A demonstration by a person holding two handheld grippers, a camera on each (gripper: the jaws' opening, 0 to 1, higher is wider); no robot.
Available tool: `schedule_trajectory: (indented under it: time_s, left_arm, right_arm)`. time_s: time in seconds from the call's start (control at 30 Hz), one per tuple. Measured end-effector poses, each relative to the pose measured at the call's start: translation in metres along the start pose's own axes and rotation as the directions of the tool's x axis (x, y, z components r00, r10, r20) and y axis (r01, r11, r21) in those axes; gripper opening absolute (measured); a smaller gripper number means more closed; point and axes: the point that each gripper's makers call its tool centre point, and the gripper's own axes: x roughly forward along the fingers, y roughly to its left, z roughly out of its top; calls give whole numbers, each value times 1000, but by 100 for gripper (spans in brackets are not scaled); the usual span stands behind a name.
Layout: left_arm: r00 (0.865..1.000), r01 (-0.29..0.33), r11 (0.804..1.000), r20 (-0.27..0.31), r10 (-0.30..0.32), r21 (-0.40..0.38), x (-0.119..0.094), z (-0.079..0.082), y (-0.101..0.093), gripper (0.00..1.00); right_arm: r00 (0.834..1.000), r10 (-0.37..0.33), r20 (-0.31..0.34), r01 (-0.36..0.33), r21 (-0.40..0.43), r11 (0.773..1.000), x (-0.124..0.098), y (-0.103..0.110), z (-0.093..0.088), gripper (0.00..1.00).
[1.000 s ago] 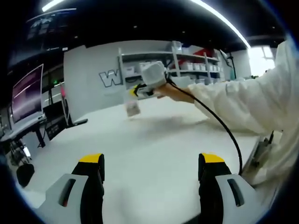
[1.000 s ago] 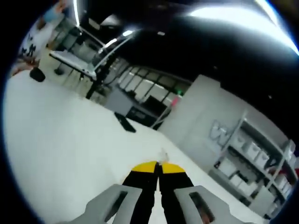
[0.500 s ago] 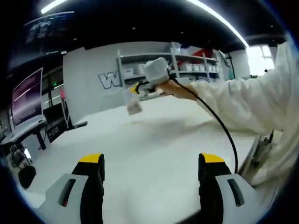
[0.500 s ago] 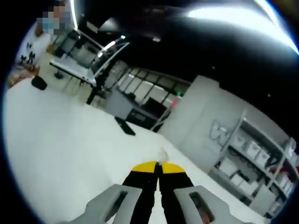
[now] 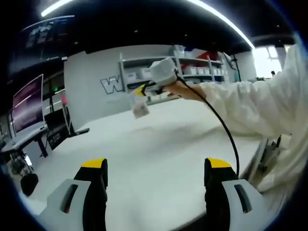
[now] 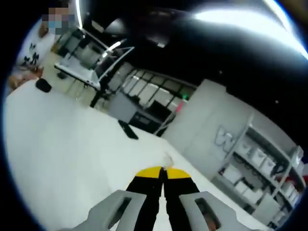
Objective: Open the resealable bag by pulling the two sides of the seal apart until the entire bag opening is separated and visibly accessible.
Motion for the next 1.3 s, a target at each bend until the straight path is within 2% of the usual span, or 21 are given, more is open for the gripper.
schedule_trajectory:
  time_s: [0.63,1.3]
  left_arm:
    - [1000,-6,1000,14,6,-5,-6,1,0,82]
    - [1000,-2,1000,18,2,-3,-7,-2,-4,82]
  right_arm:
    - [1000,1,-1,-1,-67,998,-13,-1,7,0]
    - [1000,14,3,-14,-53,998,-35,0,2,0]
